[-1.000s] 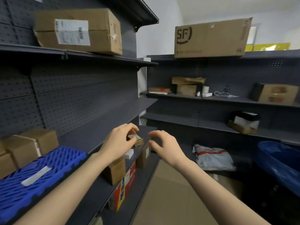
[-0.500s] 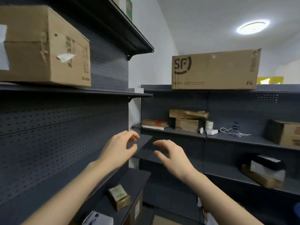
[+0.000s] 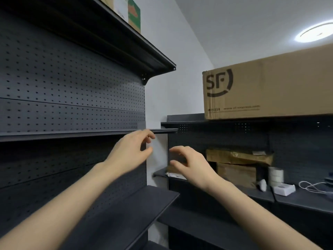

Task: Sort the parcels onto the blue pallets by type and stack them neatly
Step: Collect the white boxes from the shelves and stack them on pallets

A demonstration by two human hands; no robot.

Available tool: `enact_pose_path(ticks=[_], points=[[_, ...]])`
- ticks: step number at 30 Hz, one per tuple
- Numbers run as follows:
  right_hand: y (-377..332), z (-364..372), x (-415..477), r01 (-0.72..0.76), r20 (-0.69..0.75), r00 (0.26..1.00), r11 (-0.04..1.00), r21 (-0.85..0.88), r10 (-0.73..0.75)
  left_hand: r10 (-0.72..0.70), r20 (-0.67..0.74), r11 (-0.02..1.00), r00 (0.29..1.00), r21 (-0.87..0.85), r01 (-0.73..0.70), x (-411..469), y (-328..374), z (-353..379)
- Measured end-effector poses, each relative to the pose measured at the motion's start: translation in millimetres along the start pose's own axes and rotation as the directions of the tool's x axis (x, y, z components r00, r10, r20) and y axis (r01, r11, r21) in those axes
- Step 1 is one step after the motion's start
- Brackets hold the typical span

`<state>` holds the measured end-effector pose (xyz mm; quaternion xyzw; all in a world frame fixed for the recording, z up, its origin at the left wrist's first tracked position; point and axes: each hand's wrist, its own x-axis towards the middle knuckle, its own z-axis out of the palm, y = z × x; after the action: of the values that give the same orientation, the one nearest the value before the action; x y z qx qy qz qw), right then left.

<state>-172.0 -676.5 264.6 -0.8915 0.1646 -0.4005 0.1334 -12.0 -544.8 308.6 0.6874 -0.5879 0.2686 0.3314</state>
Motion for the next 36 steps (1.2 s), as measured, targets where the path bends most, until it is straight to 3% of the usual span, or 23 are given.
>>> enact_pose_path(ticks=[6, 12, 19, 24, 32, 36], points=[[81, 1, 99, 0.061, -0.008, 0.998, 0.998, 0.027, -0.061, -0.024, -0.004, 0.986, 1.0, 0.163, 0.025, 112, -24, 47], [150, 25, 183, 0.153, 0.005, 0.988, 0.988, 0.009, -0.153, -0.191, 0.078, 0.918, 0.978, 0.367, 0.15, 194, -70, 96], [204, 66, 298, 0.212, 0.018, 0.977, 0.976, 0.053, -0.214, -0.344, 0.074, 0.832, 0.936, 0.487, 0.267, 261, -124, 136], [231, 98, 375, 0.192, 0.07, 0.977, 0.972, 0.135, -0.203, -0.488, 0.108, 0.757, 0.866, 0.546, 0.358, 297, -150, 151], [261, 137, 429, 0.225, 0.268, 0.919, 0.943, 0.244, -0.289, -0.727, 0.194, 0.597, 0.659, 0.652, 0.467, 323, -162, 188], [265, 148, 439, 0.281, 0.254, 0.899, 0.914, 0.291, -0.357, -0.728, 0.1, 0.597, 0.679, 0.58, 0.555, 321, -152, 200]])
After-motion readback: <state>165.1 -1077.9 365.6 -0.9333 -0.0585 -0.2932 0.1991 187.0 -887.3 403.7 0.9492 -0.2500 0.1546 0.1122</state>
